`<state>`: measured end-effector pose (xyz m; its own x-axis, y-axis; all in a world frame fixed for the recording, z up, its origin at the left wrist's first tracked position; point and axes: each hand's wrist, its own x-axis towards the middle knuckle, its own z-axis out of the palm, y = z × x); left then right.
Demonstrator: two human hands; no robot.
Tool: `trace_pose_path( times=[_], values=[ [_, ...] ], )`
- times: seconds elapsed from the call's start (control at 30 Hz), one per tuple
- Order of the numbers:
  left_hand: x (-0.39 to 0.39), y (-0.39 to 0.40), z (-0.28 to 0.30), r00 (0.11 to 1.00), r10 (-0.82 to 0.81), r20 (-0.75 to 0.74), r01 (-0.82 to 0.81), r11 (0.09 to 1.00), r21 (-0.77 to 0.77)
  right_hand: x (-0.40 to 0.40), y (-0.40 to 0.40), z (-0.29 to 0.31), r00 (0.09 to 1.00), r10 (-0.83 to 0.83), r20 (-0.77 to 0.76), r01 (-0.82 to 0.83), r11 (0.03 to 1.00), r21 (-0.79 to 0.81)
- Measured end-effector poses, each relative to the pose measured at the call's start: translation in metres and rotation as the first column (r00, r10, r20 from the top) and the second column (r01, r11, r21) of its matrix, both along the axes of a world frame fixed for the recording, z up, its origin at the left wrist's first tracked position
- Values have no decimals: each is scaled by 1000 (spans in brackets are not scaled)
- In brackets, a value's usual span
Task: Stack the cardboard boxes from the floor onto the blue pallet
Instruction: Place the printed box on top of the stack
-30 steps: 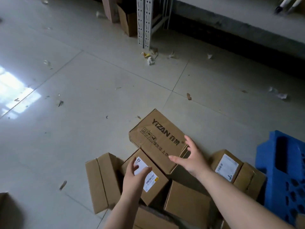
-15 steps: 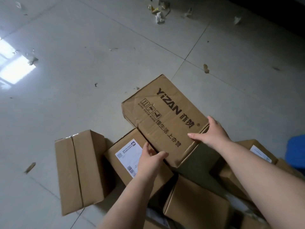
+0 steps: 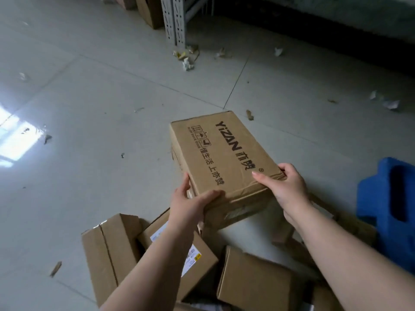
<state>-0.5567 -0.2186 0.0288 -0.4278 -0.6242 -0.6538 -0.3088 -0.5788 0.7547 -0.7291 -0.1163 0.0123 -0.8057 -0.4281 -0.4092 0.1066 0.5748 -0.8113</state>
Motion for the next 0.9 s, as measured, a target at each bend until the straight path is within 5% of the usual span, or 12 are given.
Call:
trace_pose_path(
  times=[0.27,0.6,0.9],
  values=[
    [-53,-21,240,961,-208,-184,168,963,-210,-25,26,237,975,-222,-5,212,938,-274],
    [-35,99,594,793,-506,-338,324,822,-468,33,176,604,871,-468,-152,357,813,-459],
    [18,217,731,557,-681,-476,443,728,-523,131,315,762,734,-635,-241,398,690,-605]
  ],
)
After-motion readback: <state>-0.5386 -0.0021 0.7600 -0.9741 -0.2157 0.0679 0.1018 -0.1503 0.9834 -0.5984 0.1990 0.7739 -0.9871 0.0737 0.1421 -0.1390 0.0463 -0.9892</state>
